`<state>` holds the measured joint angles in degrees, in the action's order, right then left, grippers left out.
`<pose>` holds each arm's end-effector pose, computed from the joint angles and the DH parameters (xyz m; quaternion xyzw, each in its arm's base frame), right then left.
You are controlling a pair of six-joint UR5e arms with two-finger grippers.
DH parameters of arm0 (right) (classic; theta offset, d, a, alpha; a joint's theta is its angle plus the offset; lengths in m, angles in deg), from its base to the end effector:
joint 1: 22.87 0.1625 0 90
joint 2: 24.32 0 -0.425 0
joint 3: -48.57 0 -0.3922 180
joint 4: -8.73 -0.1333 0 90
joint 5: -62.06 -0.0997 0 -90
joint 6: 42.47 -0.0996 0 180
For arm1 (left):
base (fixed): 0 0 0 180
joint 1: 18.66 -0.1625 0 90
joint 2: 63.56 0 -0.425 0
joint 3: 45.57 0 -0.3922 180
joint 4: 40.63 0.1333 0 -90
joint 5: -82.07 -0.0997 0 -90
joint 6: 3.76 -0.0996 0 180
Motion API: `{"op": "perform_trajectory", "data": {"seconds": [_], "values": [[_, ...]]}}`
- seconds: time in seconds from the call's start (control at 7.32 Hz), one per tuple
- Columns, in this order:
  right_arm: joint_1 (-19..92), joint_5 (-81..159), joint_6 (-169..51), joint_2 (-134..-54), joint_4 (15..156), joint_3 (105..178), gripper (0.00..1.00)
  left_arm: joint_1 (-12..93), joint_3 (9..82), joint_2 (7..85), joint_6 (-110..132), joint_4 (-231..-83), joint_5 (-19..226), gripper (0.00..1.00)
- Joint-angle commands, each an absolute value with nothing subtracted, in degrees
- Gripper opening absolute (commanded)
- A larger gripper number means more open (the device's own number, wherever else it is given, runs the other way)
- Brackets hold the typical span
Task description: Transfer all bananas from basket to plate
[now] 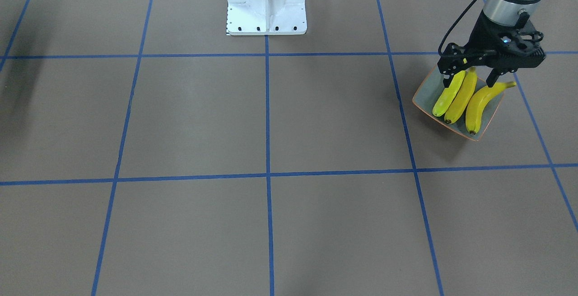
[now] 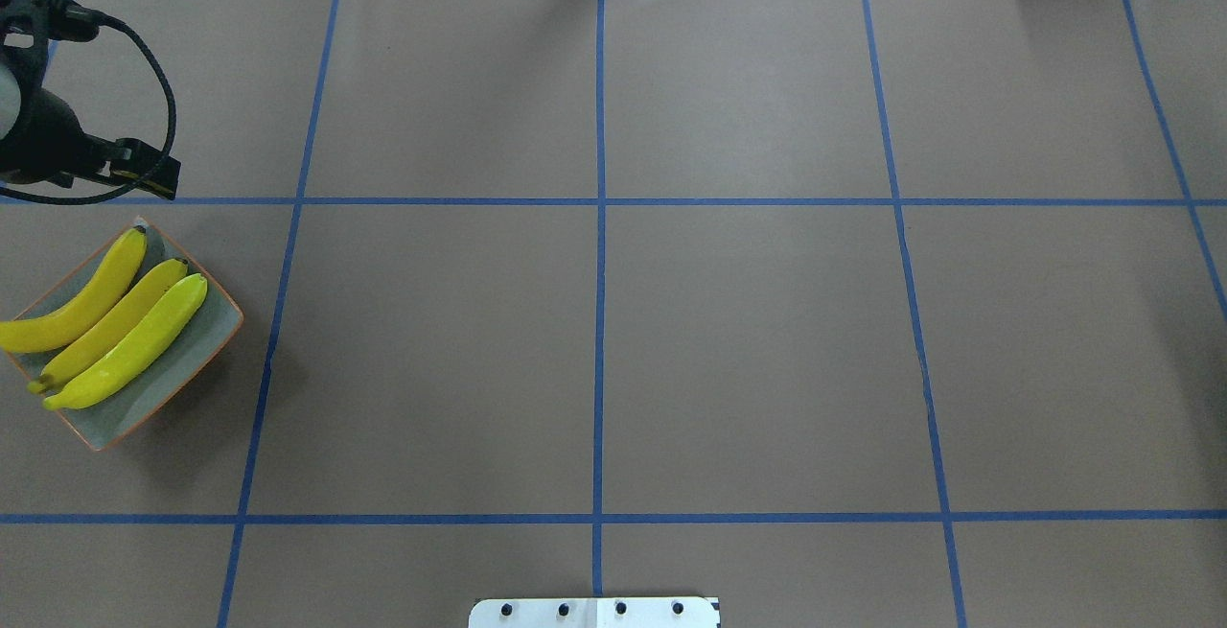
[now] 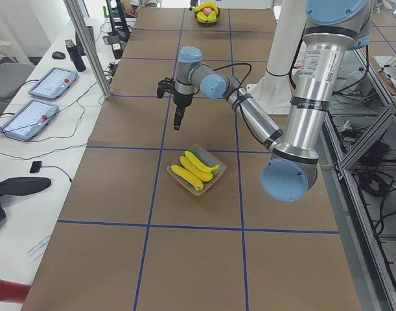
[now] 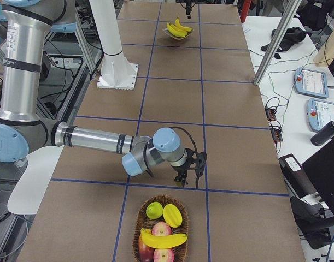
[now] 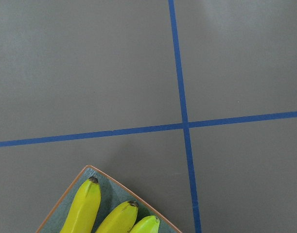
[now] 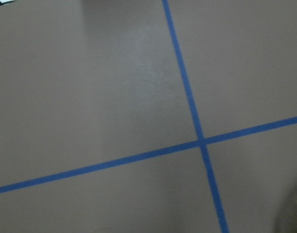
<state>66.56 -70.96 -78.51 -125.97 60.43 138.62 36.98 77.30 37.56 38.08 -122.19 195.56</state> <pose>0.0612 -0.4208 0.6779 0.0919 -0.4062 0.1951 0.8880 0.2040 -0.4642 0.3235 0.1156 0.3370 0.0012 0.9344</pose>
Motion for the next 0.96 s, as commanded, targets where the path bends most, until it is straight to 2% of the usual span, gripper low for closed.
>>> {"op": "perform_trajectory", "data": {"seconds": [0.0,0.41,0.82], "values": [[76.31,-72.33,-64.35,-128.99,60.5,130.35,1.0,36.97,77.48,37.6,38.51,-122.11,195.62,1.0],[80.55,-71.45,-53.68,-135.14,60.68,127.77,1.0,36.97,77.56,37.69,38.78,-122.2,195.62,0.99],[81.72,-70.75,-53.45,-131.84,60.5,122.33,1.0,36.97,77.56,37.78,38.78,-122.2,195.62,1.0]]}}
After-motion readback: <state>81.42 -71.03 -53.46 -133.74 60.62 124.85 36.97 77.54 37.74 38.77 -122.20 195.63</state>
